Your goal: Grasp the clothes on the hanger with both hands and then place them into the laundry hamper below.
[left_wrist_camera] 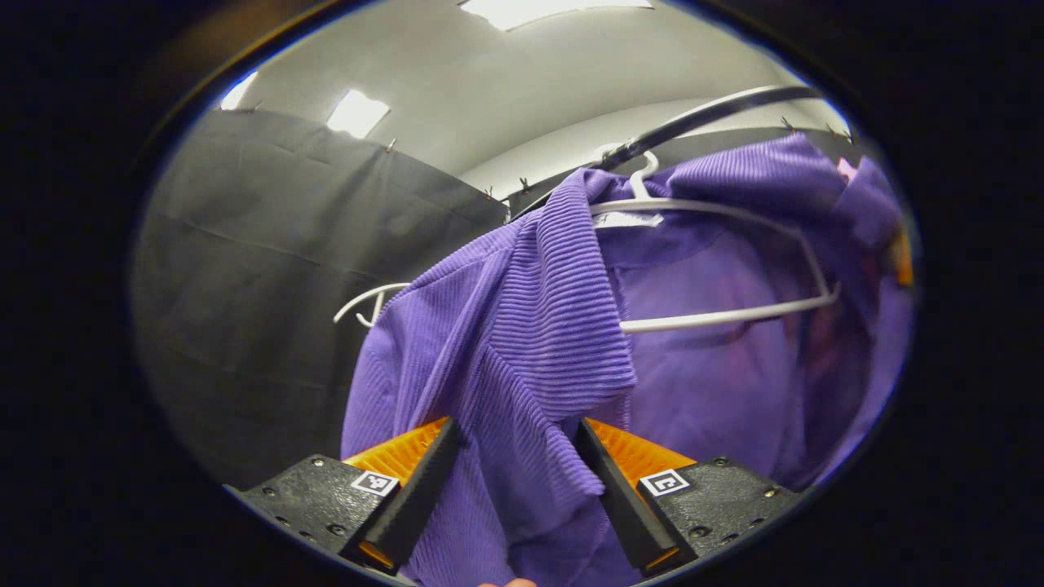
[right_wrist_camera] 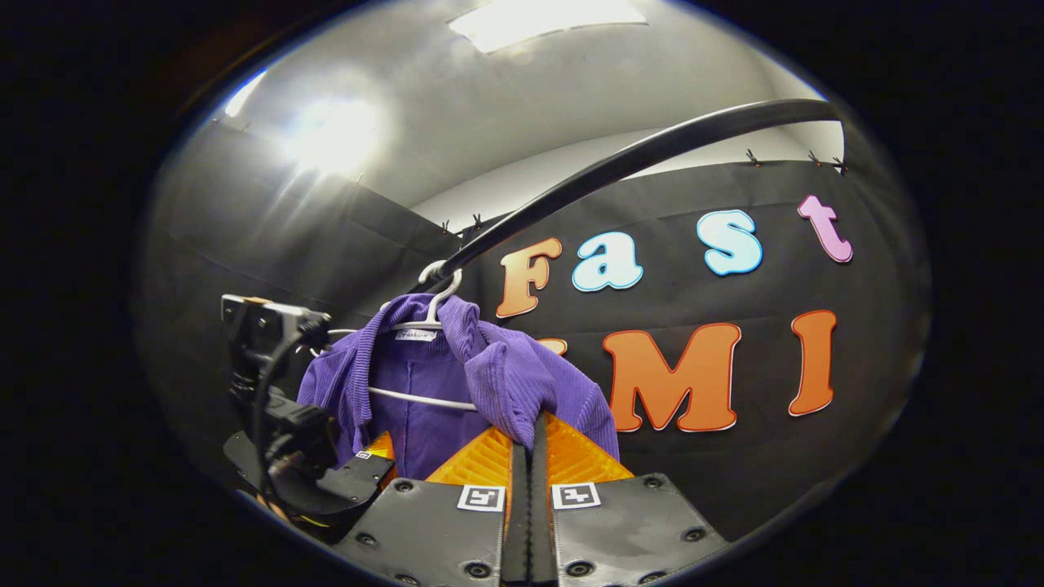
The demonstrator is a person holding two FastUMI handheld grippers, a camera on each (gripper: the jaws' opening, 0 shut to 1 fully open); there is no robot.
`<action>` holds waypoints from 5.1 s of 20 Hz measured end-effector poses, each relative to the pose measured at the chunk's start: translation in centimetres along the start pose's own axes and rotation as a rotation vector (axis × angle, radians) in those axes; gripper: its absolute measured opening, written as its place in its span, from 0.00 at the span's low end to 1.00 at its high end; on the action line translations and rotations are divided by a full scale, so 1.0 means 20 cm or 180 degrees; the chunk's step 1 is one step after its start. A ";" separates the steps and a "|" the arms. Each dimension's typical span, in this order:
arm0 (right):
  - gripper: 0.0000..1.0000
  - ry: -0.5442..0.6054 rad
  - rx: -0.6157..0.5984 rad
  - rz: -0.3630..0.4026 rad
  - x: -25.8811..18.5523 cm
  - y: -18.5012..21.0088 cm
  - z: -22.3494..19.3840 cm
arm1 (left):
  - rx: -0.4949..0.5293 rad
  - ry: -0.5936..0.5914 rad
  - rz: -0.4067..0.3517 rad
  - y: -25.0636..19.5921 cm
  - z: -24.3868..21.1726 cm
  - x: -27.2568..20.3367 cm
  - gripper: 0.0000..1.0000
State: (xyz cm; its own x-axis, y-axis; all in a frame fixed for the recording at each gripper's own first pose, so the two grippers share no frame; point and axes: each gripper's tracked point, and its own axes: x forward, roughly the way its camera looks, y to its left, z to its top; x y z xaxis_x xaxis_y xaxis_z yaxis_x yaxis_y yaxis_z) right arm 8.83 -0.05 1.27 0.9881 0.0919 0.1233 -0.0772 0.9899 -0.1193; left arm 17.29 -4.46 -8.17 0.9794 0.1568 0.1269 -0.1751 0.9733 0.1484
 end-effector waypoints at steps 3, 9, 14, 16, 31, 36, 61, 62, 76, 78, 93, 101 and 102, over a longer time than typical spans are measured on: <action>0.08 0.0005 0.0006 -0.0049 -0.01 0.00 -0.01 | 0.0450 -0.0031 0.0085 0.14 0.00 -0.01 0.49; 0.07 -0.0131 -0.0109 -0.0381 0.04 -0.12 0.04 | 0.0486 -0.0200 -0.0087 0.40 0.32 -0.14 0.05; 0.08 -0.0241 -0.0086 -0.0685 0.10 -0.25 0.11 | 0.0014 -0.0311 0.0167 0.66 0.64 -0.01 0.02; 0.08 -0.0297 0.0087 -0.0706 0.16 -0.29 0.15 | 0.0061 -0.0481 0.0276 0.74 0.74 0.06 0.07; 0.08 -0.0166 0.0604 -0.0655 0.41 -0.31 0.15 | -0.0847 0.0683 -0.0108 0.68 -0.16 0.53 0.04; 0.07 -0.0131 0.0355 -0.0882 0.45 -0.40 0.08 | -0.0583 0.0933 -0.0380 0.55 -0.37 0.33 0.04; 0.08 0.1616 0.0156 -0.0113 -0.16 0.04 -1.03 | -0.0712 0.1726 -0.1921 -0.28 -0.54 -0.58 0.05; 0.08 0.1741 0.0222 -0.0104 -0.19 0.07 -1.10 | -0.0829 0.1886 -0.1999 -0.34 -0.57 -0.64 0.05; 0.72 0.3393 0.0666 -0.0136 -0.78 0.13 -1.86 | -0.0849 0.3663 -0.1580 -0.27 -1.16 -1.07 0.68; 0.98 0.3424 0.0773 -0.0113 -0.81 0.15 -1.85 | -0.0775 0.3681 -0.1538 -0.21 -1.20 -1.11 1.00; 0.99 0.2601 0.0842 -0.0034 -0.71 0.04 -1.38 | -0.0669 0.2707 -0.1058 -0.01 -0.72 -1.11 0.97; 1.00 0.1771 0.0767 -0.0322 -0.73 0.03 -0.70 | -0.0538 0.1692 -0.1122 0.24 -0.07 -1.02 0.95; 0.98 0.1661 0.0787 -0.0342 -0.74 0.05 -0.61 | -0.0575 0.1562 -0.1113 0.27 0.01 -1.03 0.92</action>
State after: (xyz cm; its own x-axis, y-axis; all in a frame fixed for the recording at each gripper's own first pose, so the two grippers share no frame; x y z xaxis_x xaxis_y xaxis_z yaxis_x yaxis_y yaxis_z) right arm -4.26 -1.67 -12.61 0.9220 -0.0137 -0.3869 0.0602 0.9923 0.1083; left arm -3.77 -2.54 -9.71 0.9152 -0.1588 -0.3704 0.1415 0.9872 -0.0737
